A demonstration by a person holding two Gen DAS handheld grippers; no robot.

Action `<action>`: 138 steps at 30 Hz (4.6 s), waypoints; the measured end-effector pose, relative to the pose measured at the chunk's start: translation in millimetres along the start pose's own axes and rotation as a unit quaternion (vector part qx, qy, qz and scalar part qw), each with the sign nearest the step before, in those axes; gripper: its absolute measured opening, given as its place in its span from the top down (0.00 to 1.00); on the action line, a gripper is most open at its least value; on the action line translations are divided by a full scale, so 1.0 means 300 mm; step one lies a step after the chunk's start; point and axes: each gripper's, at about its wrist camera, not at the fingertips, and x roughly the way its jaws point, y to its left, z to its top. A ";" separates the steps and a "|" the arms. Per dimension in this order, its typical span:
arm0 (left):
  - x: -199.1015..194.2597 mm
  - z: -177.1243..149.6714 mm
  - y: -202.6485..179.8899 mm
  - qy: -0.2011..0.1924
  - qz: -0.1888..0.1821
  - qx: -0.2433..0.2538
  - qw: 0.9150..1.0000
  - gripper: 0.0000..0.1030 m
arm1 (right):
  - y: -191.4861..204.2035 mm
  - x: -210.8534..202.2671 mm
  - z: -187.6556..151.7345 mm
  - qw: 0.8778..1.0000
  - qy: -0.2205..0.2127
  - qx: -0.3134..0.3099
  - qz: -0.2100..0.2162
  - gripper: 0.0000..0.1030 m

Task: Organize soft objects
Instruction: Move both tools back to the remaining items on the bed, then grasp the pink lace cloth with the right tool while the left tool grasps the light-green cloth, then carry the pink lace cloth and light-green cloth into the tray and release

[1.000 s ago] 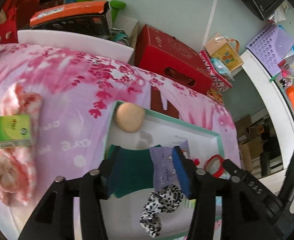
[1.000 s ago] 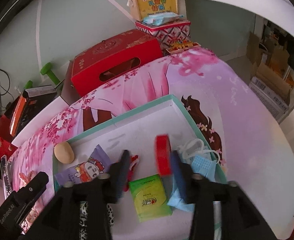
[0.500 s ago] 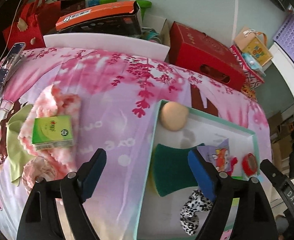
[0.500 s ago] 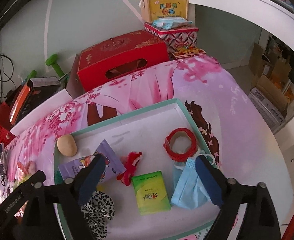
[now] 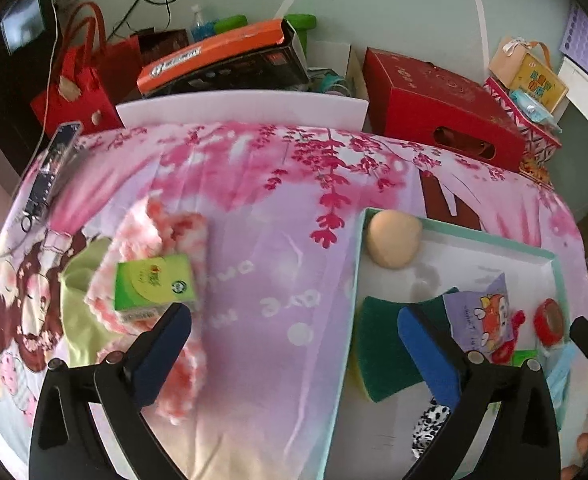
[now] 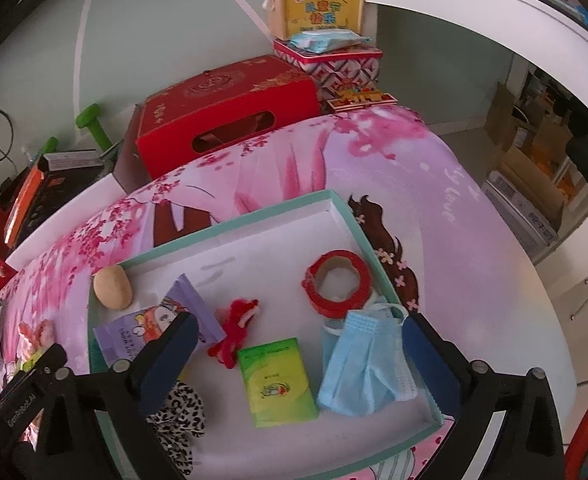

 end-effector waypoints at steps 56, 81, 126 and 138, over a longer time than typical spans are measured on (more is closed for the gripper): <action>0.065 -0.115 0.761 0.088 0.147 -0.152 0.973 0.00 | 0.919 0.047 -0.477 0.928 0.103 -0.277 0.226 0.00; 0.136 -0.147 0.834 0.097 0.022 -0.238 0.966 0.55 | 0.997 -0.004 -0.537 0.896 0.081 -0.334 0.280 0.69; -0.415 0.007 0.696 -0.165 -0.066 -0.194 0.965 0.98 | 0.818 -0.244 -0.356 0.917 -0.030 -0.264 0.296 0.90; -0.446 0.037 0.474 -0.166 -0.097 -0.112 0.975 0.98 | 0.595 -0.187 -0.203 0.959 -0.053 -0.199 0.197 0.90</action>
